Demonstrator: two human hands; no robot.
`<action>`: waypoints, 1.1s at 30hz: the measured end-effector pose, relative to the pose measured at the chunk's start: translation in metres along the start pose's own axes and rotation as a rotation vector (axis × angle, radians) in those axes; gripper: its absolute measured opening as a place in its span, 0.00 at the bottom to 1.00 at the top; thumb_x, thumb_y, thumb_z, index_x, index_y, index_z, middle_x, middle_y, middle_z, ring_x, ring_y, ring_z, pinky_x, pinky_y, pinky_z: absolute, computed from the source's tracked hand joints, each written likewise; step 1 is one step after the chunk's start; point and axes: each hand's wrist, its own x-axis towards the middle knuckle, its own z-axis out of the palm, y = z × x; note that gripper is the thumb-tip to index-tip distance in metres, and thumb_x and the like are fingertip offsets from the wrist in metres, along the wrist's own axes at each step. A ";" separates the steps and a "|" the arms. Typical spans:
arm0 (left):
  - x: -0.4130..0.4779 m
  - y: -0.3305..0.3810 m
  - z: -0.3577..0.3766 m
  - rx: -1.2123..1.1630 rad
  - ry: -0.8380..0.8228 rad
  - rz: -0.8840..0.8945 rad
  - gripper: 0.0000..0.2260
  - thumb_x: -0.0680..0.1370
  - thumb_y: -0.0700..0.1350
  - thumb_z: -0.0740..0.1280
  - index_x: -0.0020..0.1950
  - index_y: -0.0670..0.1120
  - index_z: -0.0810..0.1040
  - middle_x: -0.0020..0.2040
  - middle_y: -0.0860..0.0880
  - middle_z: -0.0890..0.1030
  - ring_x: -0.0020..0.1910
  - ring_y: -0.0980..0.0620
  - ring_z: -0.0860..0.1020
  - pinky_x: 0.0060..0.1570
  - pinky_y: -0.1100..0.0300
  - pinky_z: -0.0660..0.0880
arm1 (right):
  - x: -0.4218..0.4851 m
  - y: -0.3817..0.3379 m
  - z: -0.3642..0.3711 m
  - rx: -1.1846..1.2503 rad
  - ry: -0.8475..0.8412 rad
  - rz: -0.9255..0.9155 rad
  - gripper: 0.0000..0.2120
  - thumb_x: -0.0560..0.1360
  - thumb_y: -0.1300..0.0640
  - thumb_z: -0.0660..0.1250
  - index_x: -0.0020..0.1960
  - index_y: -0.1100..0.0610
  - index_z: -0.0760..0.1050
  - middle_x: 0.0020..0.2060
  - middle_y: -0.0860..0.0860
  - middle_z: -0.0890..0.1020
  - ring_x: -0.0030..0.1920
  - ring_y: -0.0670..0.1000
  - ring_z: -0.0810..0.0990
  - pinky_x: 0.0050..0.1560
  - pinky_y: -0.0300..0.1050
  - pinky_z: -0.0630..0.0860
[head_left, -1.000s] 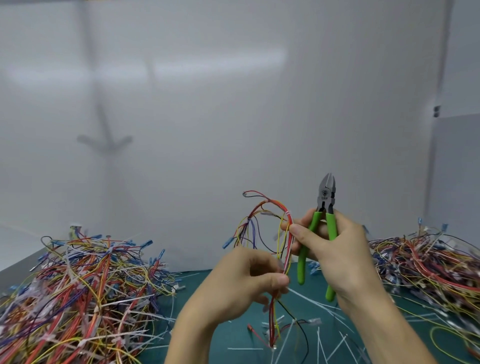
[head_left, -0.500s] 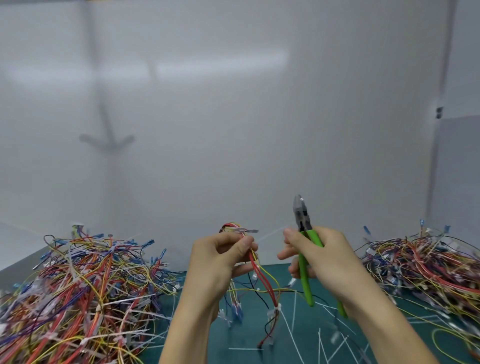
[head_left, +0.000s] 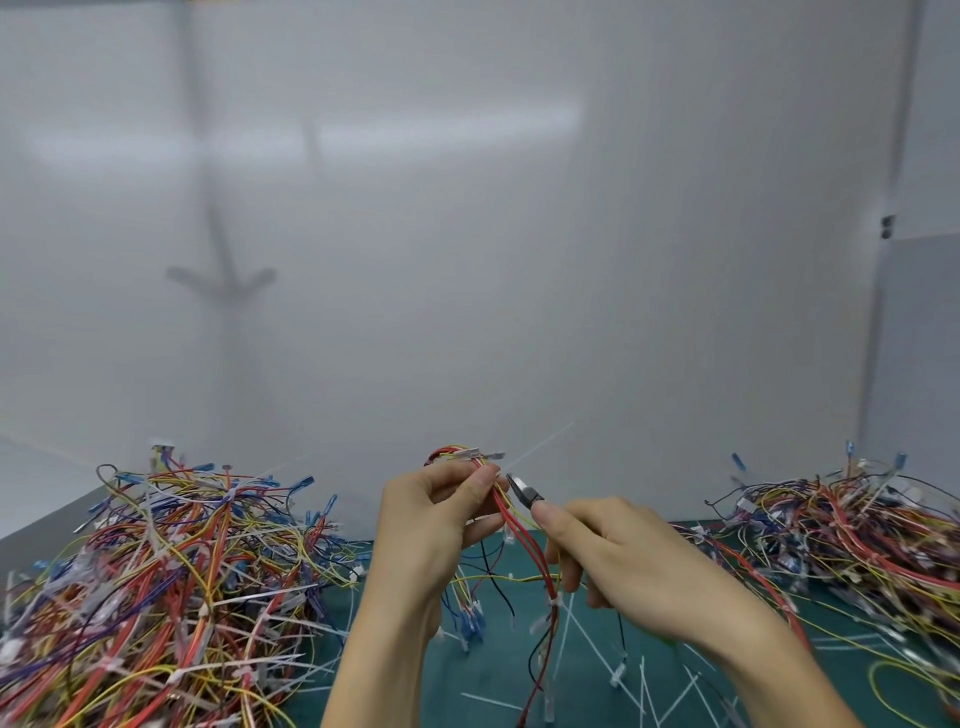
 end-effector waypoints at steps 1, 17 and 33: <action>0.000 0.000 0.000 0.007 -0.006 0.002 0.04 0.77 0.39 0.70 0.46 0.39 0.84 0.39 0.44 0.86 0.38 0.50 0.85 0.38 0.64 0.81 | 0.000 0.000 0.000 -0.019 0.012 -0.009 0.28 0.78 0.32 0.52 0.42 0.53 0.78 0.37 0.49 0.85 0.35 0.46 0.82 0.48 0.53 0.80; 0.001 -0.003 0.002 0.071 -0.077 0.041 0.05 0.77 0.37 0.69 0.45 0.36 0.83 0.40 0.41 0.85 0.37 0.52 0.84 0.38 0.65 0.80 | -0.002 -0.002 0.002 -0.083 0.105 -0.052 0.32 0.76 0.30 0.51 0.43 0.58 0.74 0.39 0.58 0.82 0.39 0.58 0.81 0.44 0.54 0.78; -0.001 0.000 0.001 0.122 -0.098 0.067 0.05 0.78 0.37 0.68 0.45 0.38 0.83 0.39 0.44 0.86 0.37 0.54 0.84 0.38 0.65 0.80 | -0.005 -0.005 0.000 -0.157 0.152 -0.066 0.32 0.77 0.29 0.50 0.43 0.57 0.76 0.37 0.56 0.82 0.39 0.56 0.81 0.43 0.54 0.77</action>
